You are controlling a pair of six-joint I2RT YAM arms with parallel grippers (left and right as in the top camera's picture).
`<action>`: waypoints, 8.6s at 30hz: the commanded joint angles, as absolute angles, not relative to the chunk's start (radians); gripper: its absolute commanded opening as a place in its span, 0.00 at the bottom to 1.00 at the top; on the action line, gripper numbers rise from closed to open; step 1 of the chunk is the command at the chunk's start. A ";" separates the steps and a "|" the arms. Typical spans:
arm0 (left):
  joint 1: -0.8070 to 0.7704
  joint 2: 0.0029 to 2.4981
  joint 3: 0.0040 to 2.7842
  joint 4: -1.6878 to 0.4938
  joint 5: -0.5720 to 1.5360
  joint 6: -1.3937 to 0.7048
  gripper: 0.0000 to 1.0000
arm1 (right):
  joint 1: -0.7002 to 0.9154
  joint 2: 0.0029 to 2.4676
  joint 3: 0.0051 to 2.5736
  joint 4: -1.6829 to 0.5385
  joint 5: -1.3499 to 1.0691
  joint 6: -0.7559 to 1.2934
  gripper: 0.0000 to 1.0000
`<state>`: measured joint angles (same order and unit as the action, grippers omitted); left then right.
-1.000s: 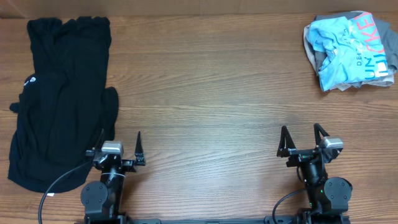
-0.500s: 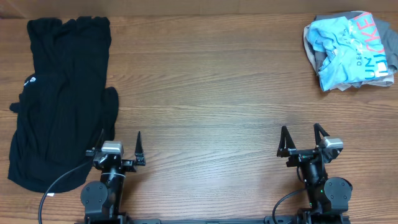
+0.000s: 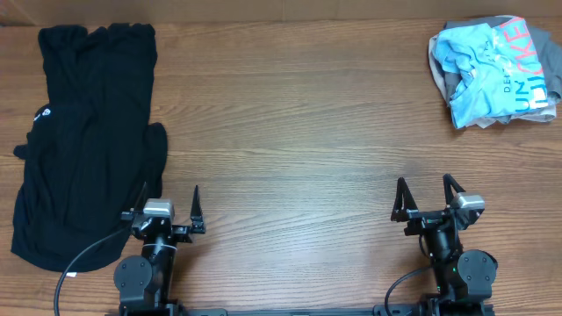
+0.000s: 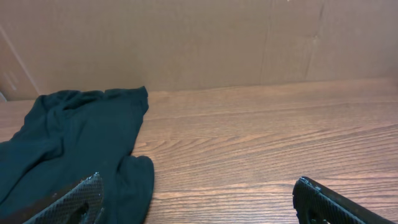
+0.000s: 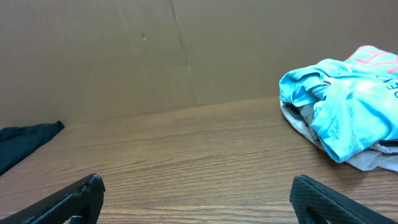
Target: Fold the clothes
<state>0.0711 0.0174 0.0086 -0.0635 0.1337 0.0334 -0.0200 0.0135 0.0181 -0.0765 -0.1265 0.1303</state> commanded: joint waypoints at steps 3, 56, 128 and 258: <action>0.063 0.004 0.005 -0.064 0.123 0.045 1.00 | -0.024 0.003 0.008 -0.070 -0.128 0.130 1.00; 0.063 1.093 1.071 -0.765 0.125 0.015 1.00 | -0.023 1.040 0.818 -0.436 -0.390 0.126 1.00; -0.046 1.692 1.716 -0.823 0.262 -0.150 0.04 | -0.023 1.340 0.826 -0.376 -0.499 0.126 0.68; -0.103 1.439 2.178 -0.862 0.244 -0.111 0.04 | -0.052 1.323 1.958 -1.372 -0.250 0.046 0.04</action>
